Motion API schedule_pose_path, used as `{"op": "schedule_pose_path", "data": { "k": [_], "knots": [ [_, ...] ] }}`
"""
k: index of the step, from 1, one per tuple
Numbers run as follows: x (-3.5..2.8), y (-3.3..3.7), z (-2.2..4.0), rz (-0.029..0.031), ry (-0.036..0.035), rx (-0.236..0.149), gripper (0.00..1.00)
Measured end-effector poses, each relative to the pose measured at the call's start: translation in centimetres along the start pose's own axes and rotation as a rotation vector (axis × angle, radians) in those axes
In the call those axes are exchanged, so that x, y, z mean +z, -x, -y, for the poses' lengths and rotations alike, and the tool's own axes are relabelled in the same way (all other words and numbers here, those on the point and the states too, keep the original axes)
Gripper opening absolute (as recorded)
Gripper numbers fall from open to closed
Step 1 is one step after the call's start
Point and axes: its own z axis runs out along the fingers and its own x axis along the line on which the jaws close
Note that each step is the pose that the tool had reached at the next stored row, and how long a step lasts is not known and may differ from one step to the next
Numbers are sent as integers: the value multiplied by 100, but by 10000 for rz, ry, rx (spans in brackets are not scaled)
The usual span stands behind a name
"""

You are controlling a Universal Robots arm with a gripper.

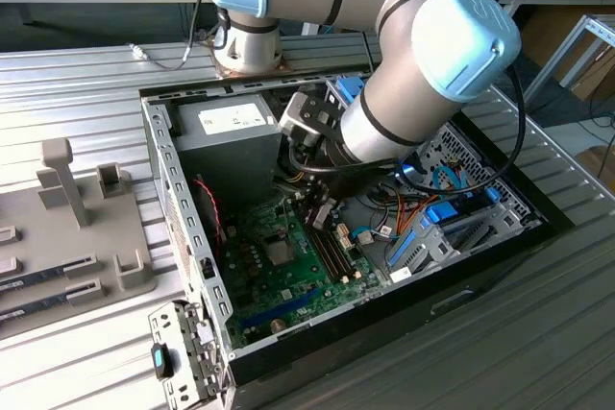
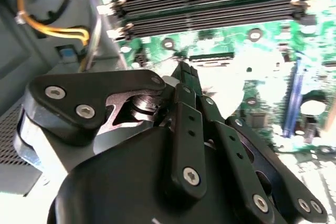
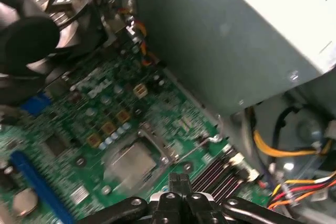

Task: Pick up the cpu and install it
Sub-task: 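Close the cpu cover, then install the first cpu locking lever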

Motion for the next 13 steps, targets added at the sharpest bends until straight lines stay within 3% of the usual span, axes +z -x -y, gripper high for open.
{"op": "schedule_pose_path", "data": {
  "k": [1, 5, 9, 13],
  "knots": [
    [0, -1, 2, -43, -38, 7, 11],
    [0, 12, 12, -45, -38, 11, 11],
    [3, 112, 100, -76, -1, 21, 11],
    [22, 198, 32, -77, 0, 23, 11]
  ]
}}
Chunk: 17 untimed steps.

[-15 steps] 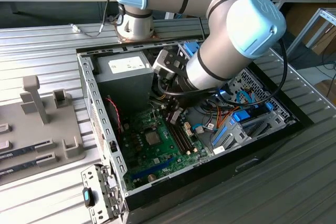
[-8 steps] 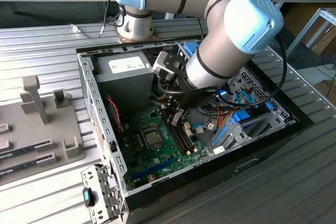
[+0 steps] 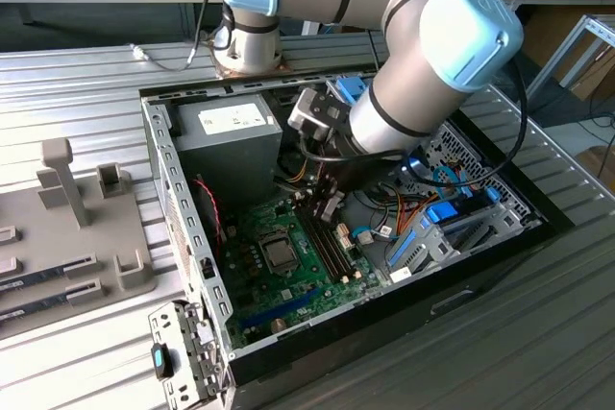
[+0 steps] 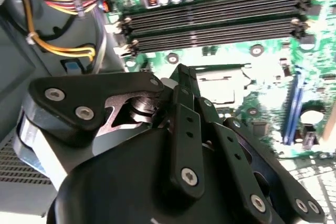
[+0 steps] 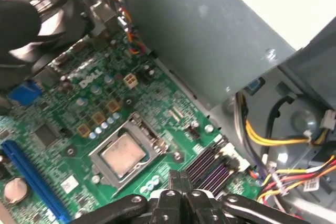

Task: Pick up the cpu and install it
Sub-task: 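Install the first cpu locking lever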

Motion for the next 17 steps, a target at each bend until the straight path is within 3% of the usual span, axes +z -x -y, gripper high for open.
{"op": "schedule_pose_path", "data": {
  "k": [5, 12, 17],
  "knots": [
    [39, 169, -144, 25, 22, -6, 11],
    [67, 88, -276, 33, 28, -7, 11],
    [52, 71, -299, 33, 25, -8, 11]
  ]
}}
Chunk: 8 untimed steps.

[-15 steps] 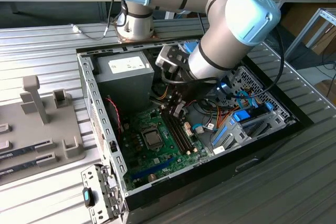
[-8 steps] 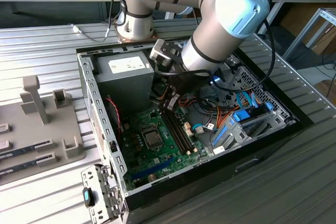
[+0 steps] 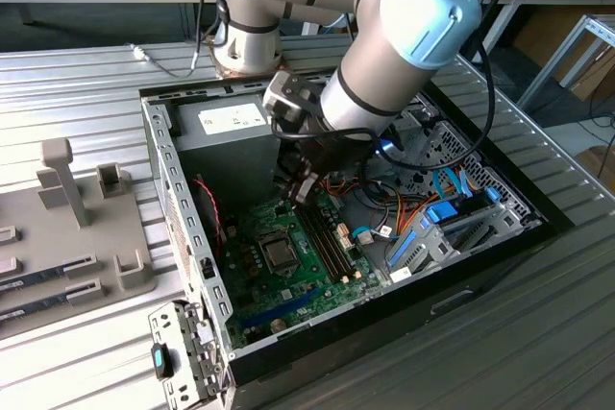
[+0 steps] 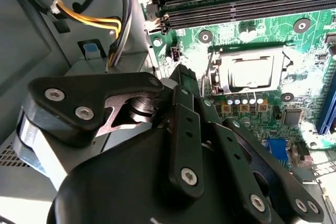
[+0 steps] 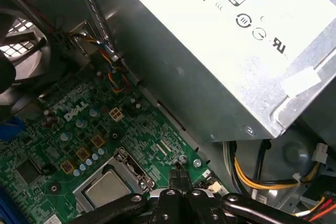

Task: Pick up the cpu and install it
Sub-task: 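Install the first cpu locking lever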

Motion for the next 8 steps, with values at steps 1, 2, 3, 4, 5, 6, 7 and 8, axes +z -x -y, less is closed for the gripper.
{"op": "schedule_pose_path", "data": {
  "k": [1, 2, 3, 4, 5, 6, 7, 8],
  "knots": [
    [-9, -2, -4, 2, -1, 0, 11],
    [-10, -5, -4, 3, -4, 0, 11],
    [-11, -7, -4, -6, -13, 1, 11],
    [-11, -7, -4, -40, -43, 8, 11],
    [-12, -8, -5, -110, -104, 21, 11],
    [-12, -8, -4, -194, -179, 36, 11],
    [-12, -8, -4, -264, -242, 45, 11],
    [-12, -8, -4, -334, -303, 55, 11]
  ]
}}
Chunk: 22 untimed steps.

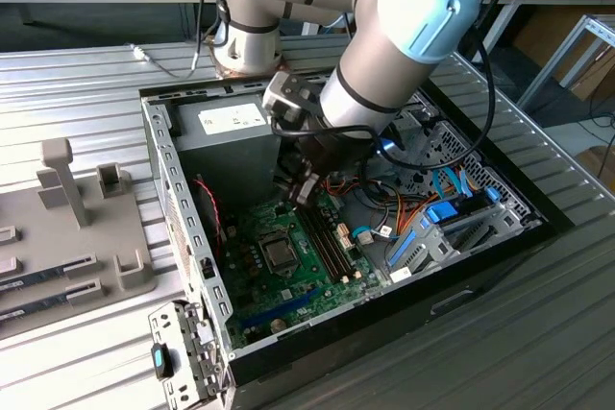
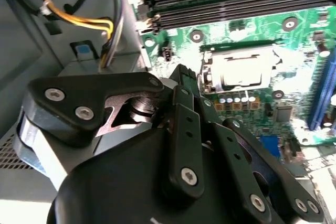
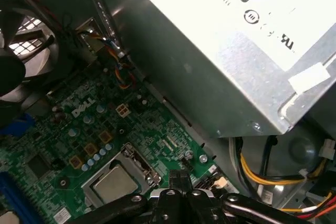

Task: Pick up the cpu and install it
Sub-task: 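Install the first cpu locking lever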

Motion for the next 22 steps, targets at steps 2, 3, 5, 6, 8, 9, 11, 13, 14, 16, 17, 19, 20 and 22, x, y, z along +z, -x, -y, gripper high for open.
{"op": "schedule_pose_path", "data": {
  "k": [2, 3, 5, 6, 8, 9, 11, 13, 14, 16, 17, 19, 20, 22],
  "knots": [
    [1, 0, 0, -154, -137, 18, 11],
    [1, 0, 1, -217, -192, 24, 11],
    [0, -5, 5, -379, -333, 36, 11],
    [-1, -7, 6, -433, -380, 41, 11],
    [-2, -14, 12, -512, -449, 49, 11],
    [-4, -19, 15, -537, -471, 52, 11],
    [-5, -30, 25, -581, -510, 55, 11],
    [-7, -36, 31, -583, -512, 54, 11],
    [-10, -40, 32, -584, -512, 54, 11],
    [-13, -47, 33, -583, -512, 53, 11],
    [-13, -63, 34, -582, -512, 51, 11],
    [-17, -95, 49, -583, -513, 49, 11],
    [-19, -115, 64, -581, -513, 49, 11],
    [-30, -207, 143, -585, -512, 35, 11]
  ]
}}
